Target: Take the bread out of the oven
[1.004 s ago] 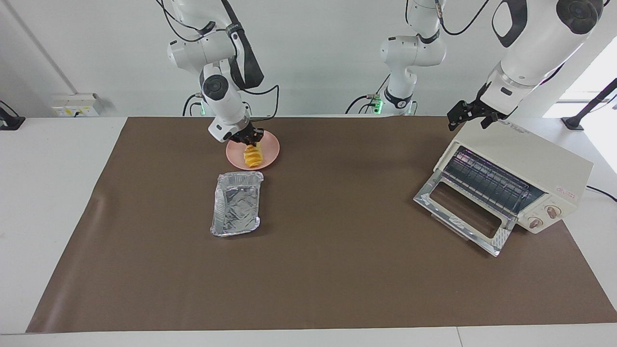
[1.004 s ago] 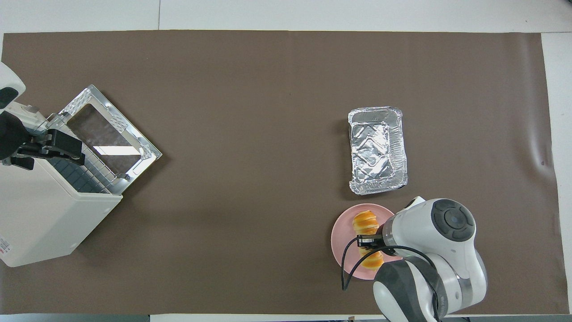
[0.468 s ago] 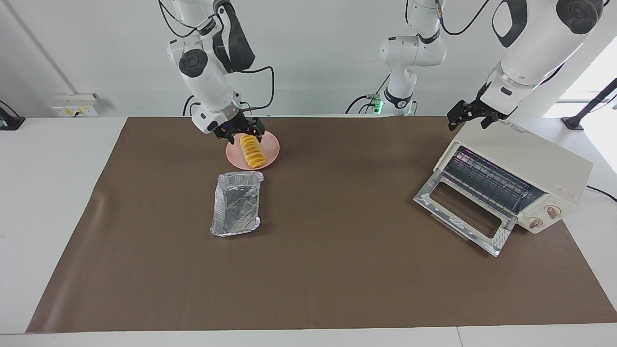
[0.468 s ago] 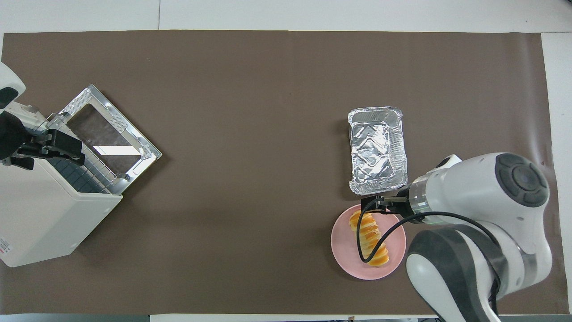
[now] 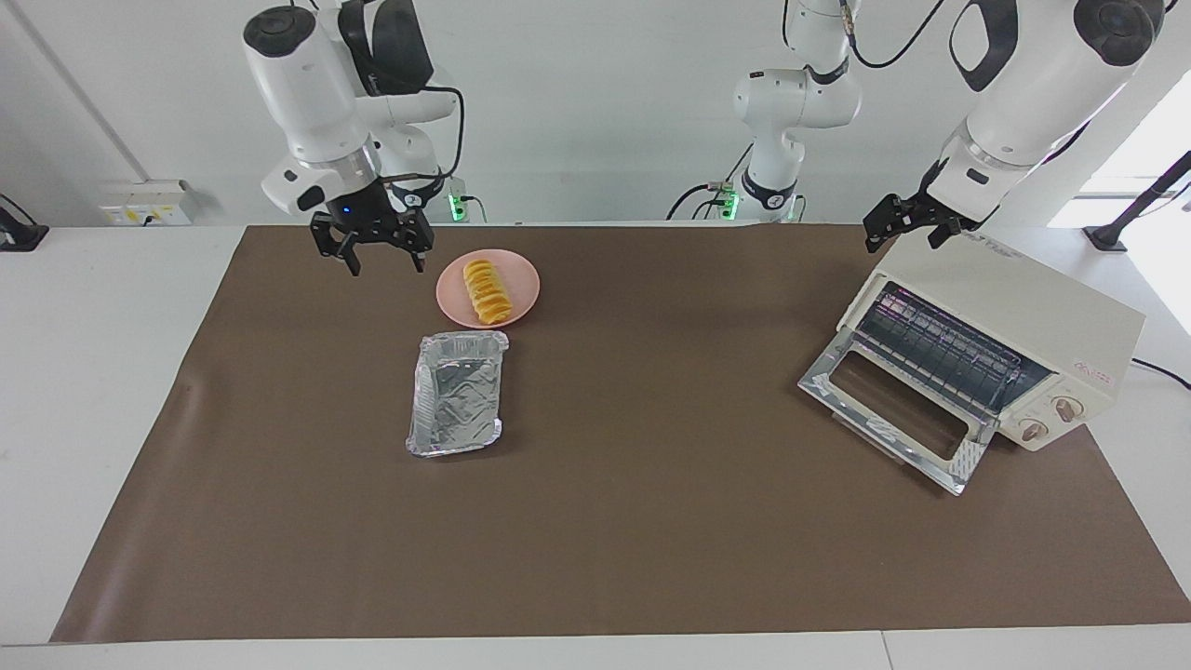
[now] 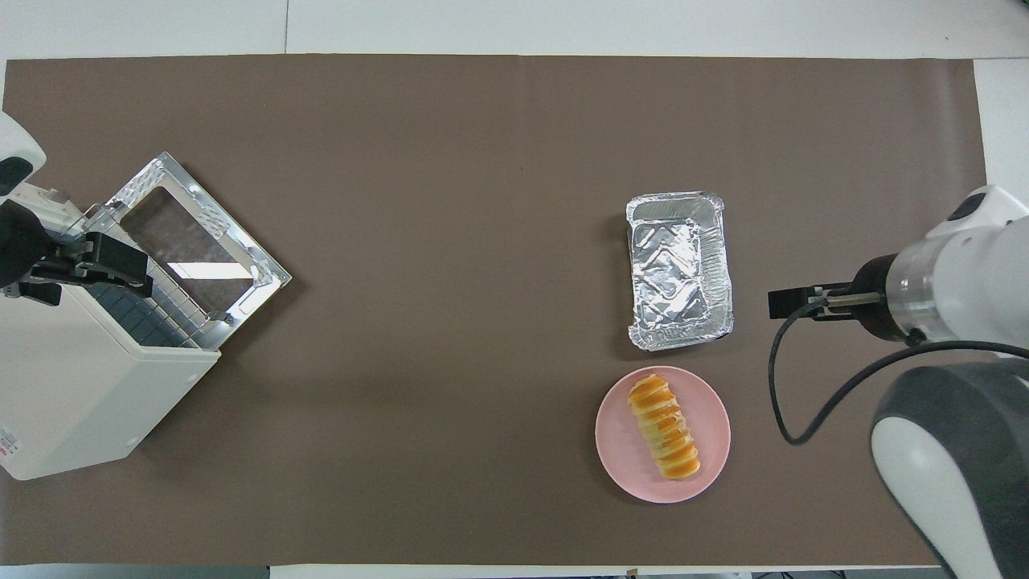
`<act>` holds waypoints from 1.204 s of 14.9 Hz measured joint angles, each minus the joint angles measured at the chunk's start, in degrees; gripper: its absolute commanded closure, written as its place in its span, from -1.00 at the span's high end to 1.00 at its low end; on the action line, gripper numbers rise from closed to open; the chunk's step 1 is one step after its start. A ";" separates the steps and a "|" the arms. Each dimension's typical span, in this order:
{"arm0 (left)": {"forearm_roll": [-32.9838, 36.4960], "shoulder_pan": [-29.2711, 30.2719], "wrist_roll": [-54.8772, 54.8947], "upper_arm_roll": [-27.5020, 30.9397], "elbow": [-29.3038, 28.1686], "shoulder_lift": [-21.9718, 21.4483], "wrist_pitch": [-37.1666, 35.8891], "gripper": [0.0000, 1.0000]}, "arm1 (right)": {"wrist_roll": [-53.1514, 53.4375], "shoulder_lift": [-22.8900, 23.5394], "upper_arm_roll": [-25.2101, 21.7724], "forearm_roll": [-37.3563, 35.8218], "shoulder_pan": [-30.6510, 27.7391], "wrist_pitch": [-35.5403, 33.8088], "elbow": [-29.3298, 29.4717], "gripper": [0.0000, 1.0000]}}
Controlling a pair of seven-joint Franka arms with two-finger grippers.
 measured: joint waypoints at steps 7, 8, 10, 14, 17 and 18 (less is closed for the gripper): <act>0.00 0.00 0.00 -0.01 0.34 -0.18 1.09 1.00 | -4.59 4.61 -0.16 -2.74 -5.23 -11.94 15.43 1.00; 0.00 0.00 0.00 -0.01 0.47 -0.27 1.17 1.00 | -4.59 5.41 -0.14 -2.88 -5.23 -12.32 16.11 1.00; 0.00 0.00 0.00 -0.02 0.53 -0.46 1.24 1.00 | -4.59 6.53 -0.16 -2.96 -5.24 -12.73 16.55 1.00; 0.00 0.00 0.00 -0.02 0.53 -0.51 1.33 1.00 | -4.59 6.99 -0.18 -2.96 -5.25 -13.11 16.82 1.00; 0.00 0.00 0.00 -0.02 0.53 -0.51 1.38 1.00 | -4.59 6.99 -0.22 -2.96 -5.32 -13.78 17.04 1.00; 0.00 0.00 0.00 -0.02 0.53 -0.51 1.39 1.00 | -4.59 6.99 -0.24 -2.96 -5.33 -14.02 17.06 1.00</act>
